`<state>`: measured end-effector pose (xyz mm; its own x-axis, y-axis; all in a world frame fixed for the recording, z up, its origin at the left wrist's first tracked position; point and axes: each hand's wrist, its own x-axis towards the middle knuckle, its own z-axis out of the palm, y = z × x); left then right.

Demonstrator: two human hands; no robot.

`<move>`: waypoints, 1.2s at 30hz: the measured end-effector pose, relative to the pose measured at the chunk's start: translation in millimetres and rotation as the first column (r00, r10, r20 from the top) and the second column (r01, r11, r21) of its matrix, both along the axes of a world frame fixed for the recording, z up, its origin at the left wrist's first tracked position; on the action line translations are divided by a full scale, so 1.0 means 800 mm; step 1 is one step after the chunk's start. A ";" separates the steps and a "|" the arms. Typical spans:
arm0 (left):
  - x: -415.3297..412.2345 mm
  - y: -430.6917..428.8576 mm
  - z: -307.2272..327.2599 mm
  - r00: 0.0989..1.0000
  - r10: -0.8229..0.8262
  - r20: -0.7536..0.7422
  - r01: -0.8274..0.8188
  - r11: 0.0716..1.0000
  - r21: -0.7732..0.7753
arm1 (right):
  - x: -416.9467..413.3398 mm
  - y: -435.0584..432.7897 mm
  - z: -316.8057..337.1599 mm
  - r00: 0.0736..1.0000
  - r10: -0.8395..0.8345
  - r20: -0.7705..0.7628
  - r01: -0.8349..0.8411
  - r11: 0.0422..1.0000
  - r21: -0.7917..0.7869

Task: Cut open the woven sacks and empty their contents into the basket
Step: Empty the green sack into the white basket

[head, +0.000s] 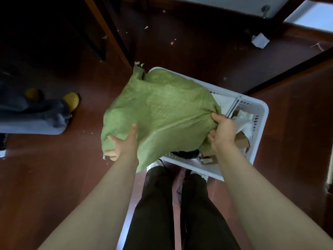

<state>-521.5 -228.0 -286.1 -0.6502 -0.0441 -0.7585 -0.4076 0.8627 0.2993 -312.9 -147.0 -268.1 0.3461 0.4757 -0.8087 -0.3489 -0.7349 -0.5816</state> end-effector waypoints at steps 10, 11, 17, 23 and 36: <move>0.008 0.025 -0.081 0.922 0.245 0.299 -0.282 0.955 0.089 | 0.047 -0.016 -0.031 0.963 -0.115 0.242 0.139 0.987 -0.083; 0.011 0.021 -0.079 0.944 0.236 0.229 -0.265 0.958 0.106 | 0.048 -0.018 -0.032 0.962 -0.040 0.272 0.063 0.995 -0.079; 0.040 0.015 0.020 0.957 0.233 -0.172 -0.154 0.913 0.377 | 0.011 -0.025 0.007 0.832 0.511 0.216 -0.535 0.842 0.069; 0.082 0.068 0.167 0.927 0.124 -0.355 0.203 0.629 0.751 | -0.027 0.029 0.088 0.725 0.590 0.356 -0.677 0.705 0.211; 0.111 0.095 0.269 0.964 0.081 -0.253 0.214 0.333 0.919 | 0.025 0.015 0.110 0.839 0.432 0.330 -0.498 0.855 0.146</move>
<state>-432.8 -152.3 -70.9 -0.7564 0.6455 -0.1058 -0.1612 -0.0273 0.9865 -293.2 -134.8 -180.2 0.2308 0.7882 -0.5705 0.2009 -0.6123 -0.7647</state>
